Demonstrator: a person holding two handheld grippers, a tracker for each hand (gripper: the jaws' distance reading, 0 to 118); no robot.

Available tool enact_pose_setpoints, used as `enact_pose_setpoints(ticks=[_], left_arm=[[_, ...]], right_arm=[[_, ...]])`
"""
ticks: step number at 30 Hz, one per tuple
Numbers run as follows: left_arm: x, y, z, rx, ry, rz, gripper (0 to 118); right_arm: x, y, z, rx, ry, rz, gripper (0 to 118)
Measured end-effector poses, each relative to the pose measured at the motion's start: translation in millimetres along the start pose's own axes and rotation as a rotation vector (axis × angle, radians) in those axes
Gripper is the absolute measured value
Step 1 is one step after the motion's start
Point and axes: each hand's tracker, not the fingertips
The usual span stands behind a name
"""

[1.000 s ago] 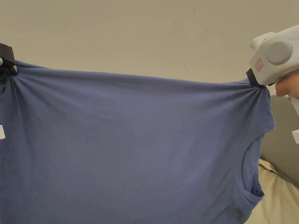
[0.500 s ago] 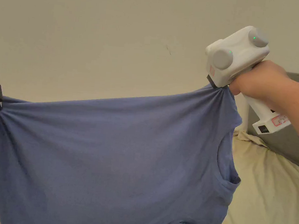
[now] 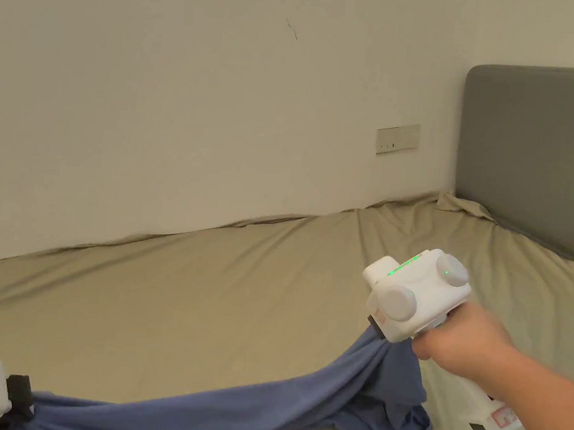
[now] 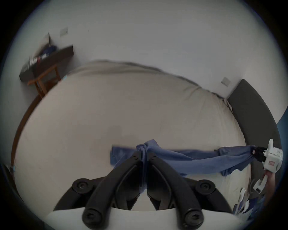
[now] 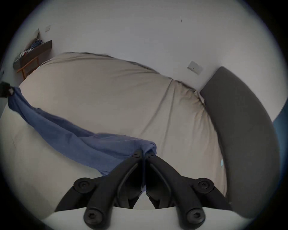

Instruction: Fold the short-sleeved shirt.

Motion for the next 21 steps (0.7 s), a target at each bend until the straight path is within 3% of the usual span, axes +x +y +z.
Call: enact_pose_setpoints(ticks=[5,8,12,17,21], left_arm=[[-28,-42,-6,-0.003,-0.054,0.068,2],[-33,-69,34,0.078,-0.111,0.056,2],[-50,-114,89,0.138,-0.184,0.119,2],[-75,-164,147,0.14,-0.166,0.095,2],[-101,-205,179,0.117,-0.184,0.106,2]], right_arm=[[7,-47,11,0.023,0.103,-0.11,4],[21,-79,43,0.096,0.186,-0.238,4],[17,-134,95,0.18,0.177,-0.197,4],[25,-204,154,0.214,0.253,-0.329,4],[13,-247,190,0.162,0.254,-0.292,4]])
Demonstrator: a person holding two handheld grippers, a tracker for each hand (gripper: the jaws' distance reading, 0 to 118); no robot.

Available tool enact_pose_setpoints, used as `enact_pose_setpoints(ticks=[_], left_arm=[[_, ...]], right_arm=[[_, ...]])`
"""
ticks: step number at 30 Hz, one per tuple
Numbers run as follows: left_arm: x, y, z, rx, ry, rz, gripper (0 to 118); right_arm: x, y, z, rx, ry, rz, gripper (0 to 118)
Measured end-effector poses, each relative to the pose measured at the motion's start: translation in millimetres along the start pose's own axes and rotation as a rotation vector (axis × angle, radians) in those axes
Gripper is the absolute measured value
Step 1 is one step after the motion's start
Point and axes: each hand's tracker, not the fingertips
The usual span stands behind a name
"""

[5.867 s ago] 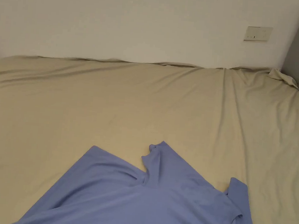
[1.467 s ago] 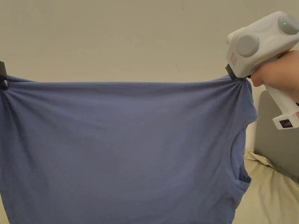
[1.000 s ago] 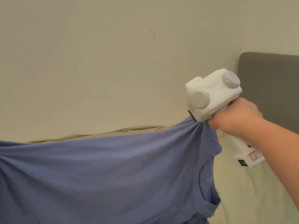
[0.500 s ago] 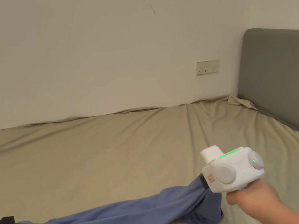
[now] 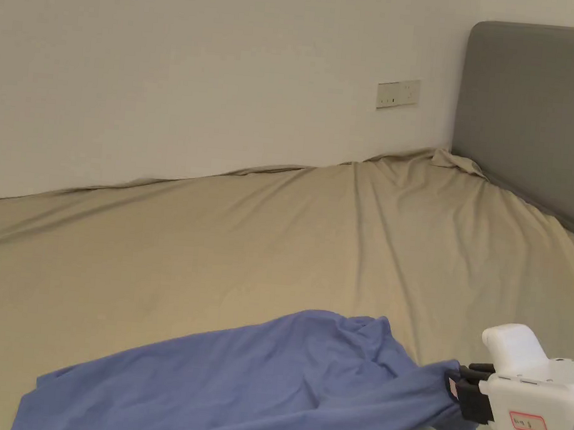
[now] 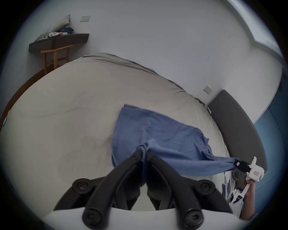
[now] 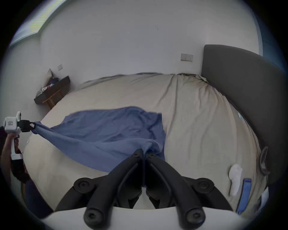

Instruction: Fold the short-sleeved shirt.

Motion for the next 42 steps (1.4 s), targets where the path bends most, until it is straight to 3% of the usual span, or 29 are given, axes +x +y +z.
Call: enact_pose_setpoints(ticks=[2,6,12,25,29,32,35,37,38,39,40,41,42], left_arm=[[-8,-22,17,-0.034,0.005,-0.007,2],[-14,-58,33,-0.128,0.031,-0.072,2],[-34,-91,38,-0.183,0.057,-0.097,2],[-71,-133,-23,-0.402,0.196,-0.206,2],[-78,-135,-33,-0.414,0.199,-0.17,2],[-73,-134,-43,-0.457,0.23,-0.248,2],[-67,-130,-45,-0.47,0.248,-0.24,2],[-66,-131,-45,-0.467,0.258,-0.229,8],[-66,-131,-44,-0.45,0.257,-0.22,18],[-63,-128,-41,-0.442,0.242,-0.226,44],[-61,-120,-32,-0.409,0.179,-0.193,88],[-58,-113,-15,-0.308,0.104,-0.141,118],[-52,-107,6,-0.155,0.038,-0.095,118]], right_arm=[[-8,-21,13,-0.054,-0.003,0.021,4],[-24,-62,30,-0.155,-0.054,0.158,4],[-25,-105,36,-0.285,-0.058,0.19,4],[-10,-155,-19,-0.529,-0.071,0.137,4],[-10,-160,-31,-0.557,-0.075,0.132,4],[-11,-159,-37,-0.58,-0.081,0.142,4],[-11,-160,-36,-0.583,-0.083,0.147,4],[-10,-162,-35,-0.58,-0.08,0.138,6],[-10,-160,-35,-0.58,-0.075,0.126,9],[-9,-156,-35,-0.586,-0.068,0.122,21],[-8,-149,-31,-0.589,-0.027,0.168,56],[-6,-140,-22,-0.573,-0.005,0.218,104],[-7,-131,-7,-0.526,-0.02,0.215,118]])
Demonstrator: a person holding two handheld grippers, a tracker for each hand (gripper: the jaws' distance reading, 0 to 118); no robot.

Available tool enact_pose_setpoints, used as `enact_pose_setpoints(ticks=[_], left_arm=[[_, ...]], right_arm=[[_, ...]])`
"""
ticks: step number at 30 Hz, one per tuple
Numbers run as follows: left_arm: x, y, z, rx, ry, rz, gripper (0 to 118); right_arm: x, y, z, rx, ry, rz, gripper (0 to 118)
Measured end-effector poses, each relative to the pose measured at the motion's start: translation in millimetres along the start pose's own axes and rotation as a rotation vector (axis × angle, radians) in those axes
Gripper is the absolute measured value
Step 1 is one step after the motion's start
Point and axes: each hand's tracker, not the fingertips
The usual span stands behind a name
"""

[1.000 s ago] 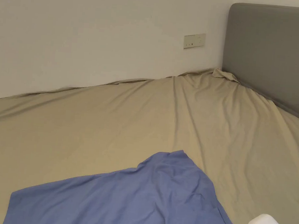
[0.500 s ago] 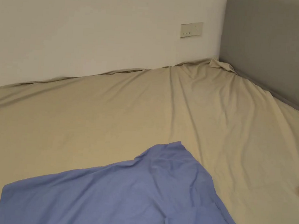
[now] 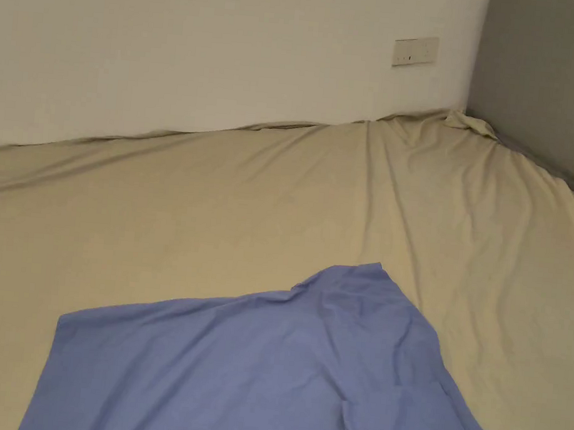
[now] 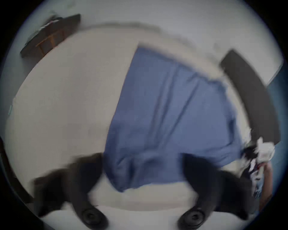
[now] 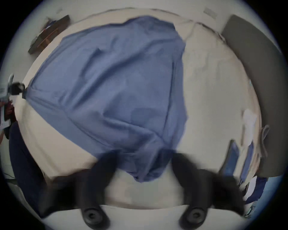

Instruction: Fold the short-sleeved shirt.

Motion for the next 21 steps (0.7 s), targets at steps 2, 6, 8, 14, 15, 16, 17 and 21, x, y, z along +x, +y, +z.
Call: enact_pose_setpoints(ticks=[2,6,8,14,15,16,17,21], left_arm=[[18,12,45,0.158,-0.131,0.021,118],[46,11,81,0.228,-0.121,-0.029,118],[62,2,80,0.121,-0.048,-0.11,118],[63,-50,49,0.004,0.047,-0.007,0],[60,-54,44,-0.04,0.059,-0.007,0],[58,-57,38,-0.076,0.063,-0.011,0],[56,-56,37,-0.07,0.071,-0.014,0],[36,-40,16,-0.12,0.169,-0.06,17]], right_arm=[[1,5,54,0.233,-0.024,-0.068,115],[-9,22,137,0.471,0.01,-0.158,118],[-45,14,155,0.549,0.029,-0.171,118],[-99,-2,126,0.466,0.063,-0.18,2],[-94,-3,114,0.423,0.145,-0.181,2],[-95,-5,108,0.391,0.221,-0.193,2],[-96,-8,105,0.396,0.224,-0.215,2],[-93,-11,106,0.389,0.186,-0.189,2]])
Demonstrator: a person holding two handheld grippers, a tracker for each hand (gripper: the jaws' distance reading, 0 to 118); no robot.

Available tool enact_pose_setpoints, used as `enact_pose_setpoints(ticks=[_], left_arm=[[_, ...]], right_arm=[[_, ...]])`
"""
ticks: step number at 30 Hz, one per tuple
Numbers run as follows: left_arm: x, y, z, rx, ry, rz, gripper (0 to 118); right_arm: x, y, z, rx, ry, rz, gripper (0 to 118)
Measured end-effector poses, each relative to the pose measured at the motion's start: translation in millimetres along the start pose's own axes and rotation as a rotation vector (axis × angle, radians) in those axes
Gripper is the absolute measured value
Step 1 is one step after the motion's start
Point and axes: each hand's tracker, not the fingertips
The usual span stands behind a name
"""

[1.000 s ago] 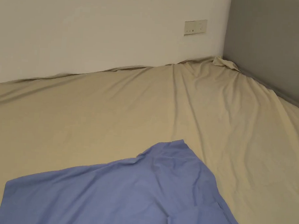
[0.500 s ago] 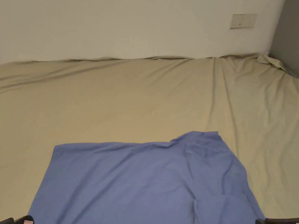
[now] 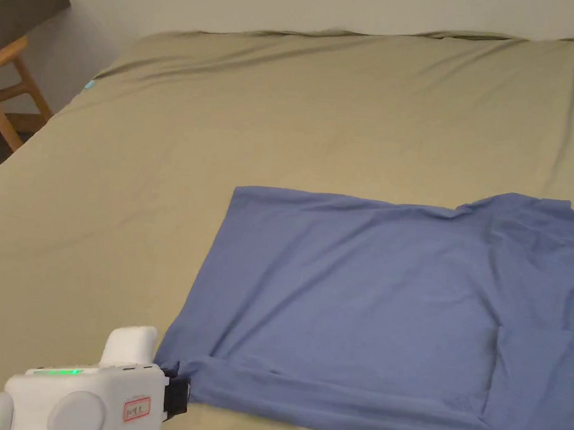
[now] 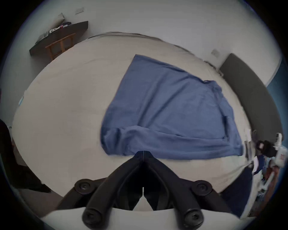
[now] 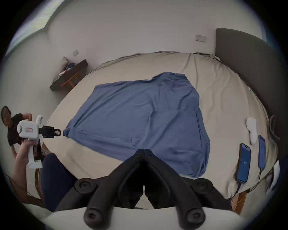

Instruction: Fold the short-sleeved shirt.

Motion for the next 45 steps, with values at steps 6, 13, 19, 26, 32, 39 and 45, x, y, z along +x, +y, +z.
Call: enact_pose_setpoints(ticks=[6,13,19,26,32,39,45], left_arm=[[-11,12,-76,-0.111,0.095,-0.101,118],[-28,23,-74,-0.017,-0.005,0.012,107],[-31,18,-55,-0.031,-0.25,0.202,7],[-20,16,-22,0.013,-0.24,0.203,7],[-28,22,-21,0.004,-0.234,0.2,7],[-42,30,-23,-0.013,-0.278,0.325,7],[-33,64,-11,0.002,-0.287,0.343,7]], right_arm=[[-10,19,1,0.002,-0.016,-0.029,2],[79,8,-13,-0.062,-0.135,-0.16,2],[144,-4,-39,-0.217,-0.066,-0.284,11],[136,-23,-89,-0.365,-0.078,-0.201,115],[144,-34,-96,-0.299,-0.081,-0.314,4],[152,-16,-64,-0.15,0.08,-0.494,4],[143,34,-63,-0.031,0.165,-0.631,4]])
